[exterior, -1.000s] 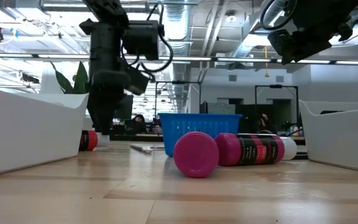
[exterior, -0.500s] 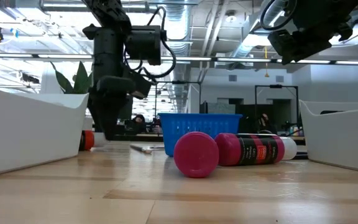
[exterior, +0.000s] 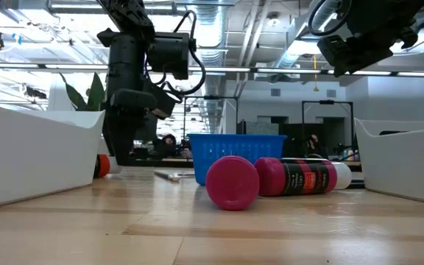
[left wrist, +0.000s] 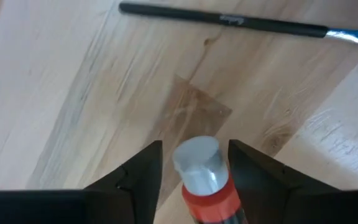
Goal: Pick & Place Paint Supplies
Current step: Put the orange paint bottle into the blue bin
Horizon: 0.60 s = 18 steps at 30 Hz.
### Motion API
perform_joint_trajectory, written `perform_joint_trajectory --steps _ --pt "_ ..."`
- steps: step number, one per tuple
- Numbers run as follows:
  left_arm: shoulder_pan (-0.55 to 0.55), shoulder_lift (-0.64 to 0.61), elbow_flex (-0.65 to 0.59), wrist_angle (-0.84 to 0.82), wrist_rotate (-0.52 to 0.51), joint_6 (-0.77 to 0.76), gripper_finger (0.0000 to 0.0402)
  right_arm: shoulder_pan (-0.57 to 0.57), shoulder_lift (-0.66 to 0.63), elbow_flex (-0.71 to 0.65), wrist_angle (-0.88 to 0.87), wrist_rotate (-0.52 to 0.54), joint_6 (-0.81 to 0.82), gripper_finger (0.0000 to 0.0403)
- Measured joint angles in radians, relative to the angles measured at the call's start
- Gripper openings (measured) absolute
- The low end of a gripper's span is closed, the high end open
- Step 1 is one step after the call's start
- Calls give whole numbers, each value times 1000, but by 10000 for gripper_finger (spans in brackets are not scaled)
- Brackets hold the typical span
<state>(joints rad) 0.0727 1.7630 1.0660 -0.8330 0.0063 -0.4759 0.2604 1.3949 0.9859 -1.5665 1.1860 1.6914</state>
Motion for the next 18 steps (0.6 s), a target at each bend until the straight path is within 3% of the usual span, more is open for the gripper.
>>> perform_joint_trajectory --steps 9,18 --pt "-1 -1 -5 -13 1 -29 233 0 0 0 0 0 0 168" --pt "-1 -1 -46 35 12 -53 211 0 0 0 0 0 0 168"
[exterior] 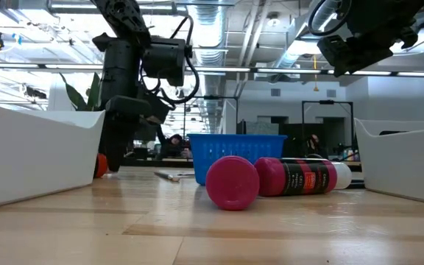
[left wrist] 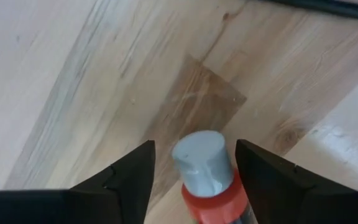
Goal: Pick & Place Paint Supplies
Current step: Put the orange paint bottle into the blue bin
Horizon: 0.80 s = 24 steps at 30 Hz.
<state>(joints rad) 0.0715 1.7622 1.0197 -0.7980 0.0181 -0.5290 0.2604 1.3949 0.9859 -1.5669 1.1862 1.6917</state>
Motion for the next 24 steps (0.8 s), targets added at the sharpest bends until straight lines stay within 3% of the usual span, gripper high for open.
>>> perform_joint_trajectory --steps 9,24 --pt "9 0 -2 19 4 -11 110 0 0 0 0 0 0 168" --pt "29 -10 -1 44 -11 25 106 0 0 0 0 0 0 168"
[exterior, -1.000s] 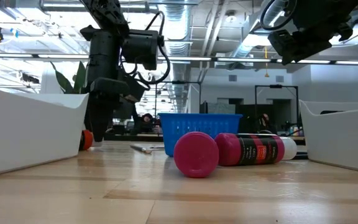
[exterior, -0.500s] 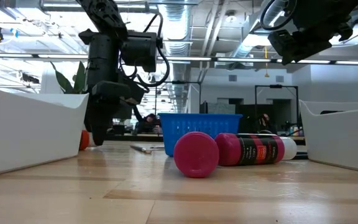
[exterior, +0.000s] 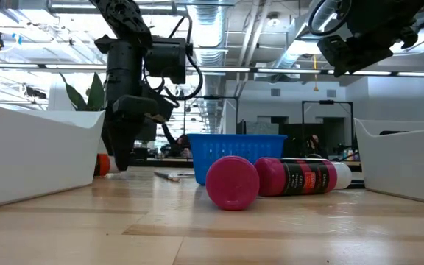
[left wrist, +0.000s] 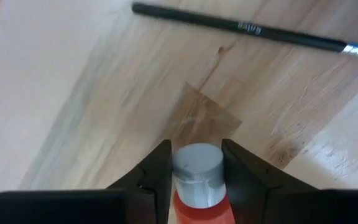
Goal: Pick & Place Paint Supplies
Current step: Put the orange paint bottle into the blue bin
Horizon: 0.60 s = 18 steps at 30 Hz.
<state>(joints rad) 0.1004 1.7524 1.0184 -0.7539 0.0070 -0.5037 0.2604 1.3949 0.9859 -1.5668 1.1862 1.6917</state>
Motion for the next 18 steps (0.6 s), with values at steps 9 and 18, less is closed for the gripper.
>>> perform_joint_trajectory --steps 9,18 --pt "50 -172 0 95 -106 32 106 -1 -1 0 0 1 2 168" --pt "57 -349 -148 641 -398 184 106 -7 -1 -28 2 -3 3 168"
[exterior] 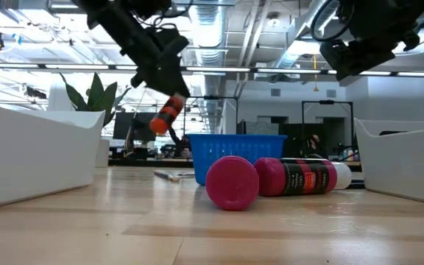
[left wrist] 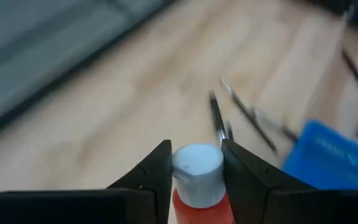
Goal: Pick & Place Paint Supplies
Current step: Put the orange paint bottle into the blue bin
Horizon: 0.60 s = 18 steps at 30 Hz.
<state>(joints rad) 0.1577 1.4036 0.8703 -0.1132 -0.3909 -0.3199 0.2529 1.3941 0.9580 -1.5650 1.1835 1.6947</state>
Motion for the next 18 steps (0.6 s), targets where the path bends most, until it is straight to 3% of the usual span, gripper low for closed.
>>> perform_joint_trajectory --steps 8,12,18 --pt "-2 75 -253 709 -71 131 106 -36 0 -20 8 -4 8 168" --pt "-27 187 -292 958 -74 306 106 -40 0 -21 10 11 8 168" --pt "-62 363 -305 1248 -70 416 106 -40 0 -25 16 15 8 168"
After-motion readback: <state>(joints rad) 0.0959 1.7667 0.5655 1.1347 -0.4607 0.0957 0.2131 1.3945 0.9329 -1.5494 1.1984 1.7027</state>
